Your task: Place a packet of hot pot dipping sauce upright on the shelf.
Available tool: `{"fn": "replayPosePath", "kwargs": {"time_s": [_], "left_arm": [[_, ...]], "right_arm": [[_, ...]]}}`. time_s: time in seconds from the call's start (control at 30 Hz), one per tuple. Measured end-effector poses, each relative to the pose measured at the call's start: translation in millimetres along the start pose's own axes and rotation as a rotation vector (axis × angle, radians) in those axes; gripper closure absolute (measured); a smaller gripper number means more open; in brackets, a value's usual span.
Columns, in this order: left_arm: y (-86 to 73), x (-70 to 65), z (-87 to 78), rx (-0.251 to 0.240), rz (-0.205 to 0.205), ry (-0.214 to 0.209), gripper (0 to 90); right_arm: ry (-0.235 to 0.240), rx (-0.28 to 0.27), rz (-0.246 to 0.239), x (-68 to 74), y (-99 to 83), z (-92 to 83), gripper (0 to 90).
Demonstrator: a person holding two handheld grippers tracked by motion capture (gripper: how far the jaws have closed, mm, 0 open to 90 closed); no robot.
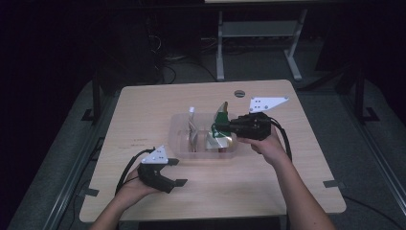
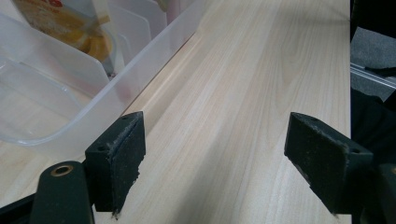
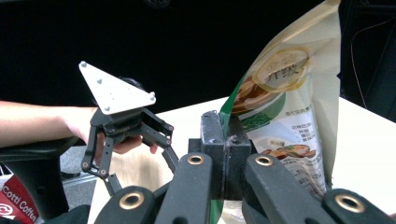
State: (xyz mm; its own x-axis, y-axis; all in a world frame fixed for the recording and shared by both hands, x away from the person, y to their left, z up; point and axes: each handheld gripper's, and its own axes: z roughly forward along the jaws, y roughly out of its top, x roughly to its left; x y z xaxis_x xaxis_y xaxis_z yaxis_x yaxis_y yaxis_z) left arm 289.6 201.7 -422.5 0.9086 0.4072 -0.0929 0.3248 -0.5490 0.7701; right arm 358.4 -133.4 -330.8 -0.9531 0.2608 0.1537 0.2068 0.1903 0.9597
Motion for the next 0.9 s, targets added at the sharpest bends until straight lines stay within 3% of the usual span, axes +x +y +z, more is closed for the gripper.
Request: {"fn": "replayPosePath", "kwargs": {"time_s": [0.23, 0.5, 0.9], "left_arm": [[-0.3, -0.6, 0.9, 0.003, -0.003, 0.000, 20.1], [-0.5, -0.3, 1.0, 0.006, -0.003, 0.001, 20.1], [-1.5, -1.8, 3.0, 0.015, -0.005, -0.010, 20.0]], "right_arm": [[-0.016, 0.006, 0.012, -3.6, -3.3, -3.0, 89.9], [-0.017, 0.016, 0.008, -9.1, -0.9, 6.7, 89.9], [-0.054, 0.069, 0.065, -23.1, -18.0, 19.6, 89.5]]}}
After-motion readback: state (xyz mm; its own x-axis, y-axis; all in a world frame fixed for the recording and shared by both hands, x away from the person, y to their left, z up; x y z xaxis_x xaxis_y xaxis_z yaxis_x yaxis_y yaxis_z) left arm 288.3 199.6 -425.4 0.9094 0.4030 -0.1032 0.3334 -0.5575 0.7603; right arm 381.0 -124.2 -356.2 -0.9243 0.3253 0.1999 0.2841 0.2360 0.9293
